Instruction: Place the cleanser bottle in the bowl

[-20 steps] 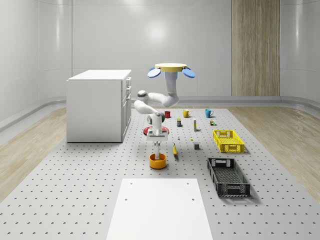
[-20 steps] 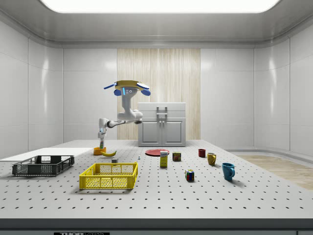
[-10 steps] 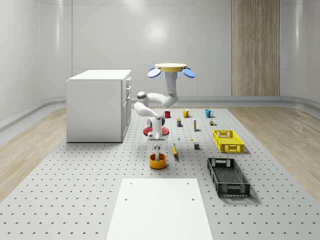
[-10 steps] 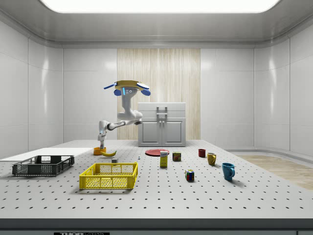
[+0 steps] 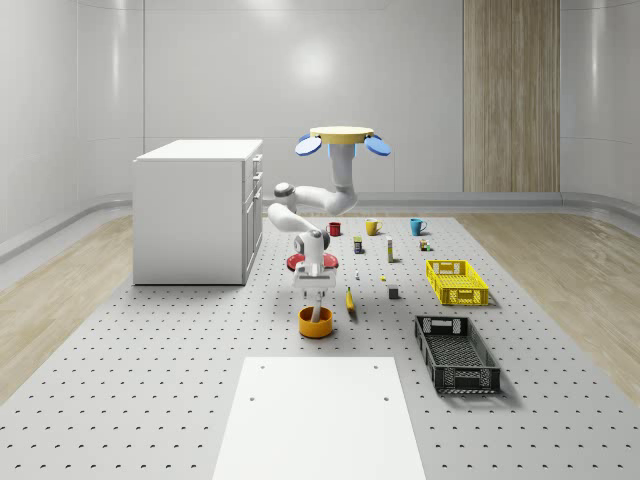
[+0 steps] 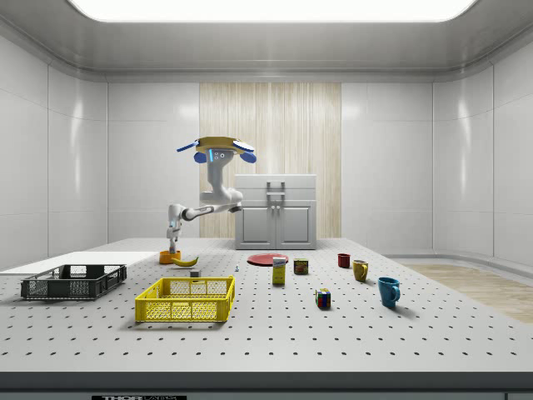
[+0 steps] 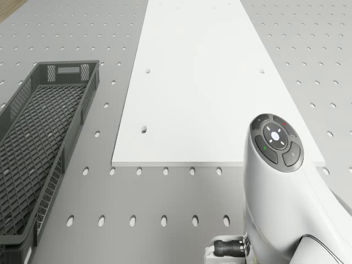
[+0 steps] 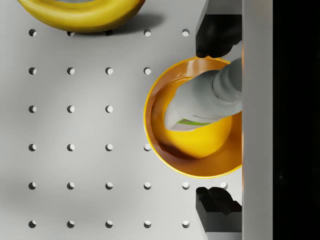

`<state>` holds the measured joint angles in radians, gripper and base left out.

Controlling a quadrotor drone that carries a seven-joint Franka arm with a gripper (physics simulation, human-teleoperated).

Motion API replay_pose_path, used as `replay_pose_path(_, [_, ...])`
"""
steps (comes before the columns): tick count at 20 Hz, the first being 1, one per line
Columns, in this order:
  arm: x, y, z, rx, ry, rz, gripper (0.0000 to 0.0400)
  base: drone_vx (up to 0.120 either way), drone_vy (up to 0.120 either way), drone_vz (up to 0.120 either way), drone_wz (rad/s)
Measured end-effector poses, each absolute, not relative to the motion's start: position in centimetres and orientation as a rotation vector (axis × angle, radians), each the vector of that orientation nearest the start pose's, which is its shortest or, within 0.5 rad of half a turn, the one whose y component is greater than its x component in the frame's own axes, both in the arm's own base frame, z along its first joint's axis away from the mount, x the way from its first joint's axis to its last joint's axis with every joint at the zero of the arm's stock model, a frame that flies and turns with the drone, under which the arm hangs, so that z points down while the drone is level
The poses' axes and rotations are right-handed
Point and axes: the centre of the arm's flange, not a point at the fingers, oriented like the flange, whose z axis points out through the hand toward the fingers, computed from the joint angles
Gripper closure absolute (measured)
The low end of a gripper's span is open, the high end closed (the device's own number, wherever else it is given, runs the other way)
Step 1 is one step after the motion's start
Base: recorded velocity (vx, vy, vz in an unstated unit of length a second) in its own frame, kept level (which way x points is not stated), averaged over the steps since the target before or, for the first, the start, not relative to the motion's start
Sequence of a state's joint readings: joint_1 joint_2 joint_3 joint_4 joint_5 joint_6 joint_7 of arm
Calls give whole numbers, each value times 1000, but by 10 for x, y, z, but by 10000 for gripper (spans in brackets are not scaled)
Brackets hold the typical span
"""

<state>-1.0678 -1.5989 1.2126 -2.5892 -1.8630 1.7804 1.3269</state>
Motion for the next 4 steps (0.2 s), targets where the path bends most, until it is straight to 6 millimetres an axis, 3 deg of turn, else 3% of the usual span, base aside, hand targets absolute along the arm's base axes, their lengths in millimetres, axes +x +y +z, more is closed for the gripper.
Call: replay_pose_path(4, [349,146,561,2,-2,786,6,0,0,0,0])
